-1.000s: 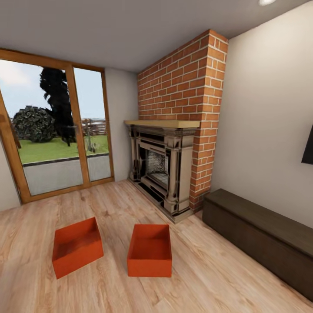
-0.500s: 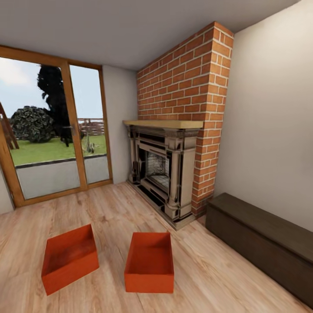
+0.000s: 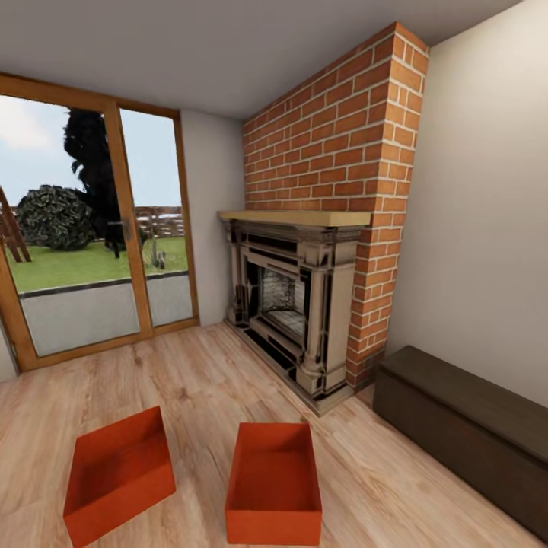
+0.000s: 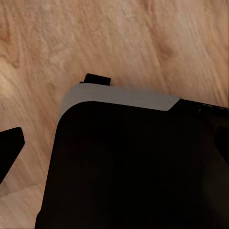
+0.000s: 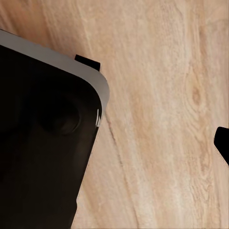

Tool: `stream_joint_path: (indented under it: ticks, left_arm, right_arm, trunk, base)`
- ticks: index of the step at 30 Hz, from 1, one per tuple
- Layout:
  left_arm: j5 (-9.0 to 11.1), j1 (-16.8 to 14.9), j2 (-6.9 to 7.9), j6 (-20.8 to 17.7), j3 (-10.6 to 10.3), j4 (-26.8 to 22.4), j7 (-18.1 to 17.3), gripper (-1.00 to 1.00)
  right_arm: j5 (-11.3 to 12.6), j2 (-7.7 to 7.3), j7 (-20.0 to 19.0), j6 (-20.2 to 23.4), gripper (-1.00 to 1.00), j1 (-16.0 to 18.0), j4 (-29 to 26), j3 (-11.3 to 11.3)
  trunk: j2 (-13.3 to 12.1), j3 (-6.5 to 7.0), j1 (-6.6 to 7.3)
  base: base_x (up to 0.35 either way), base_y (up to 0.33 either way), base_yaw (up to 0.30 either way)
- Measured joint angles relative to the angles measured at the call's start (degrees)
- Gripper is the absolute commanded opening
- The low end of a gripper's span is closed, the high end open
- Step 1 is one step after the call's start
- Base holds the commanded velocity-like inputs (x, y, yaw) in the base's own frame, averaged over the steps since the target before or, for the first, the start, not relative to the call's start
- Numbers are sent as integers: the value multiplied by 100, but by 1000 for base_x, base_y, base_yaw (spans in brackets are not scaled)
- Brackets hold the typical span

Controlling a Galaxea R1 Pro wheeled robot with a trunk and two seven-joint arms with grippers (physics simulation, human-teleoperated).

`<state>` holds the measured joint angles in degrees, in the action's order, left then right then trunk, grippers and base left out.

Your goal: Move the two storage containers from the living room to the garage. In the garage, place one container on the floor and stack the other container on top of it (either order is fine).

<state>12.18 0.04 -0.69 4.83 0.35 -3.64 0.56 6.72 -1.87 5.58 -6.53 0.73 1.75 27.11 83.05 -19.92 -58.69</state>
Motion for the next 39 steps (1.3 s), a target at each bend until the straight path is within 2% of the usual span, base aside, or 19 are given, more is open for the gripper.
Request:
stream_joint_path:
  ticks: [9,17,39]
  left_arm:
    - [-1,0,0,5,0,0,0,100]
    - [-4,1,0,8,-2,0,0,100]
    - [-3,2,0,8,-8,0,0,100]
  right_arm:
    - [-2,0,1,0,100,0,0,0]
    - [-2,-1,2,6,100,0,0,1]
    - [-2,0,2,6,100,0,0,2]
  trunk:
    - [0,0,-1]
    - [0,0,-3]
    - [0,0,-2]
  base:
    - [257,165,0]
    - [52,12,0]
    - [272,0,0]
